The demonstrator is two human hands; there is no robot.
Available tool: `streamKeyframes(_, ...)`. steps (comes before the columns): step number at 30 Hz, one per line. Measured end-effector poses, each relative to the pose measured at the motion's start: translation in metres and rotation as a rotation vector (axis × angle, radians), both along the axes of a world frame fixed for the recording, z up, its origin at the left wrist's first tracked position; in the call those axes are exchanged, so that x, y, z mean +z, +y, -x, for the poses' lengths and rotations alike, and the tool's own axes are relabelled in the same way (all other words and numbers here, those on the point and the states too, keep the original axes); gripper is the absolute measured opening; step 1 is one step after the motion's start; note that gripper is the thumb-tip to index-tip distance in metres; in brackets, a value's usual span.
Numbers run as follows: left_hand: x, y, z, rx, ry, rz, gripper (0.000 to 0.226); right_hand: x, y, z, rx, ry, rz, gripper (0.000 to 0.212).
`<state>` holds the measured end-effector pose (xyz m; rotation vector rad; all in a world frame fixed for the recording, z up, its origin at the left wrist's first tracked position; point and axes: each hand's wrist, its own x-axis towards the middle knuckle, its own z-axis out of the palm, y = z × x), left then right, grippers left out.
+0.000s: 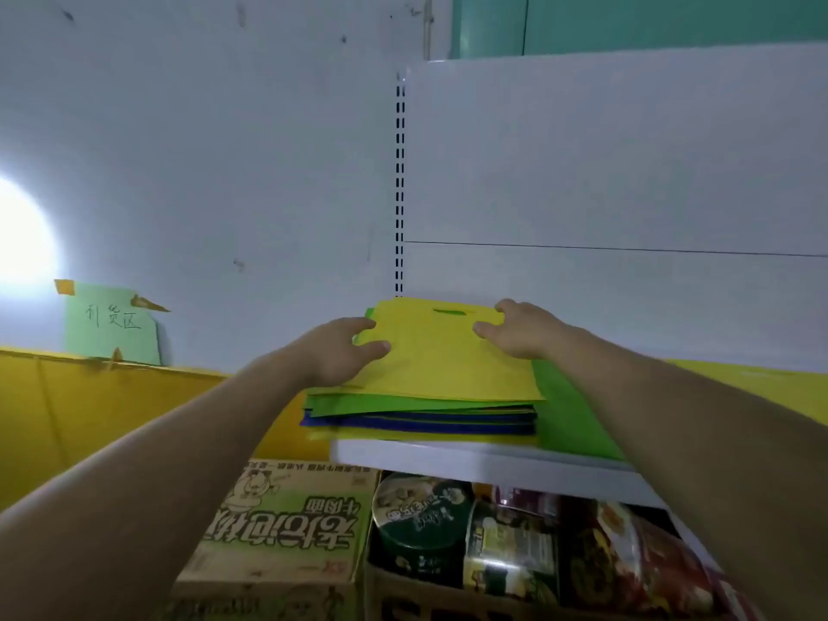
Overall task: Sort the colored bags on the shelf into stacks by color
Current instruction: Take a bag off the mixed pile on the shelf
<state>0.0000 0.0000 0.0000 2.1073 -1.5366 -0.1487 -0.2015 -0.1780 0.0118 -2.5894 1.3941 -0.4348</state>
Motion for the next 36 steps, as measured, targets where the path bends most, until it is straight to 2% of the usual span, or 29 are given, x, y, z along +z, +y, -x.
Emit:
streamKeyframes(3, -0.001, -0.016, -0.009, 0.005, -0.026, -0.04, 0.064, -0.01, -0.015, -0.005, -0.075, 0.024, -0.058, 0.083)
streamKeyframes(9, -0.01, -0.03, -0.016, -0.014, -0.096, -0.322, 0.075, -0.017, -0.025, -0.01, -0.195, 0.12, -0.073, 0.086)
streamKeyframes(14, -0.013, -0.032, -0.013, -0.047, -0.09, -0.351, 0.073, -0.022, -0.029, -0.008, -0.216, 0.085, -0.042, 0.085)
streamKeyframes(19, -0.011, -0.03, -0.011, -0.045, -0.102, -0.346, 0.073, -0.02, -0.027, -0.007, -0.204, -0.164, 0.164, 0.065)
streamKeyframes(22, -0.011, -0.029, -0.011, -0.038, -0.077, -0.335, 0.074, -0.014, -0.027, -0.005, -0.189, -0.366, 0.163, 0.059)
streamKeyframes(26, -0.01, -0.027, -0.013, -0.021, -0.024, -0.317, 0.077, -0.001, -0.025, -0.004, -0.16, -0.571, 0.194, 0.028)
streamKeyframes(28, -0.009, -0.026, -0.014, -0.014, 0.015, -0.296, 0.08, 0.005, -0.021, -0.004, -0.147, -0.699, 0.166, 0.022)
streamKeyframes(32, -0.008, -0.022, -0.015, -0.002, 0.162, -0.163, 0.081, 0.017, -0.014, -0.004, -0.091, -0.915, 0.117, 0.019)
streamKeyframes(36, -0.002, -0.019, -0.016, 0.033, 0.451, 0.052, 0.087, 0.035, -0.002, -0.001, -0.068, -1.083, 0.052, 0.02)
